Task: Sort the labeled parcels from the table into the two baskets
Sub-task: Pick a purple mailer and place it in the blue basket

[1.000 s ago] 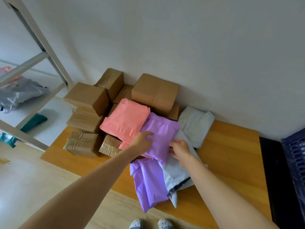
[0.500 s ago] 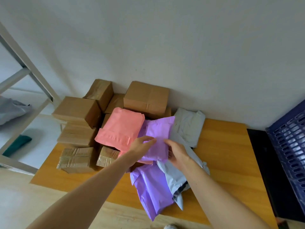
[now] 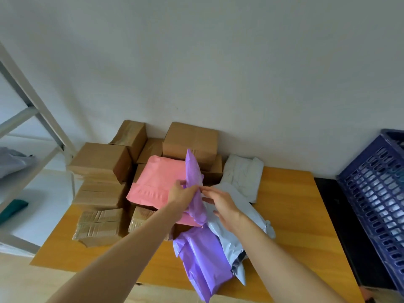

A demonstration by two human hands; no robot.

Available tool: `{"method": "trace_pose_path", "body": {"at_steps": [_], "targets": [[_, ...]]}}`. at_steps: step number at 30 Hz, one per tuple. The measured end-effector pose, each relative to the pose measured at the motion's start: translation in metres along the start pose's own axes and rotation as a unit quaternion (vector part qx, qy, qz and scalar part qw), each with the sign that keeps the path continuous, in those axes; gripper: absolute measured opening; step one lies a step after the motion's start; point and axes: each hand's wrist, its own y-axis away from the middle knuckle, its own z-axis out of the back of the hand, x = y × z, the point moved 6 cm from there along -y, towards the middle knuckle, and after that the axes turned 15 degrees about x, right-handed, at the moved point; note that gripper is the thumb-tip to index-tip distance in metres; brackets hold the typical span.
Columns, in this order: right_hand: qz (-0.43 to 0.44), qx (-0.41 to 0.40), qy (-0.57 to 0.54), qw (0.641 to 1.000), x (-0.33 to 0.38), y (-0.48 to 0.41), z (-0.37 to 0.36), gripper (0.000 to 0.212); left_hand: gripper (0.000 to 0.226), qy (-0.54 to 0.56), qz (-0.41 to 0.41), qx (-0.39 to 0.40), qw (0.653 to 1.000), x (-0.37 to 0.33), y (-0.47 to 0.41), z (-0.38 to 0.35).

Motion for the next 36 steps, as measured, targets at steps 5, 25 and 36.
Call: {"method": "trace_pose_path", "body": {"at_steps": [5,25,36], "targets": [[0.020,-0.012,0.028,0.999,-0.001,0.002,-0.009,0.028,0.035,-0.024,-0.025,-0.032,0.999,0.001,0.005,0.027],[0.107,-0.013,-0.075,0.991,0.037,0.011,0.005,0.041,0.009,0.040,-0.134,0.061,0.988,-0.045,0.034,0.072],[0.163,-0.050,-0.007,0.985,0.068,0.024,0.014,0.050,0.022,0.017,-0.161,0.084,0.983,-0.072,0.047,0.075]]}}
